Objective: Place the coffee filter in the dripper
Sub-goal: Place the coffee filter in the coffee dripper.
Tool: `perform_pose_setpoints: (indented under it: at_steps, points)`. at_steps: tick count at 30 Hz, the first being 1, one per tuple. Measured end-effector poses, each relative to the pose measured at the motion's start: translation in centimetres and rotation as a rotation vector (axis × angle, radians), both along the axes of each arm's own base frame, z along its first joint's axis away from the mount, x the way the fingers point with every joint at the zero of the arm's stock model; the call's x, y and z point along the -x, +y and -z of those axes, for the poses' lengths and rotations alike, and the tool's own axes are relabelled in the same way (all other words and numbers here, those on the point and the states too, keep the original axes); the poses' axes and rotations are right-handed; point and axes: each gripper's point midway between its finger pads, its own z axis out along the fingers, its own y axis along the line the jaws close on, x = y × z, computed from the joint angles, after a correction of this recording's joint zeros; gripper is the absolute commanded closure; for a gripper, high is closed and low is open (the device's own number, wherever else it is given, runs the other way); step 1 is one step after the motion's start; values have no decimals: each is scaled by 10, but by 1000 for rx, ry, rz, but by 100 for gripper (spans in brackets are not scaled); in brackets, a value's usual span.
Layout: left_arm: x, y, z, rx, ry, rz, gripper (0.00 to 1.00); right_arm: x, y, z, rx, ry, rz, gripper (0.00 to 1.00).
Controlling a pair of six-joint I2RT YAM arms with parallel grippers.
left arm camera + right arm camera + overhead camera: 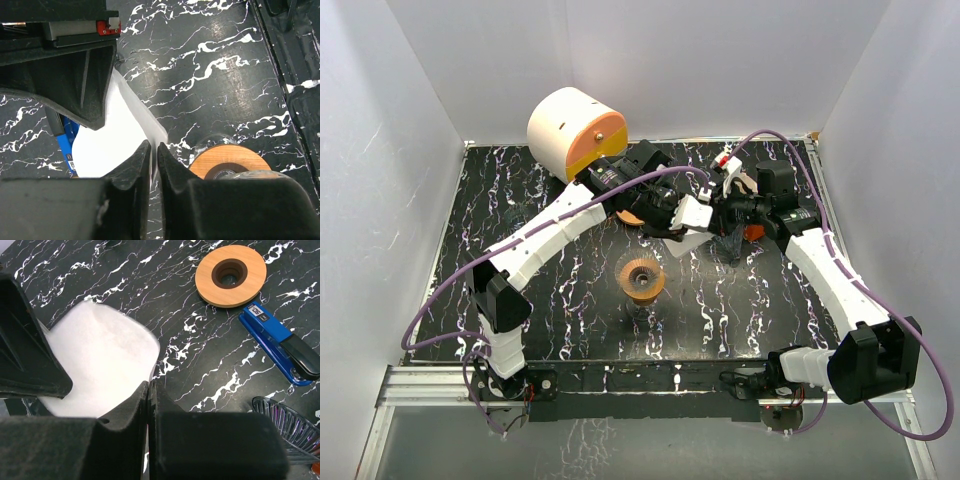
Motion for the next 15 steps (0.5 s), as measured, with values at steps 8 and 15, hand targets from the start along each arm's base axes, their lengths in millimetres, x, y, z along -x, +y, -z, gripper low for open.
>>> perform_pose_setpoints:
  at_steps: [8, 15]
  points:
    - [4, 2, -12, 28, 11, -15, 58, 6, 2, -5, 10, -31, -60, 100]
    - [5, 15, -42, 111, 53, -41, 39, 11, 7, -32, 2, -109, -141, 100]
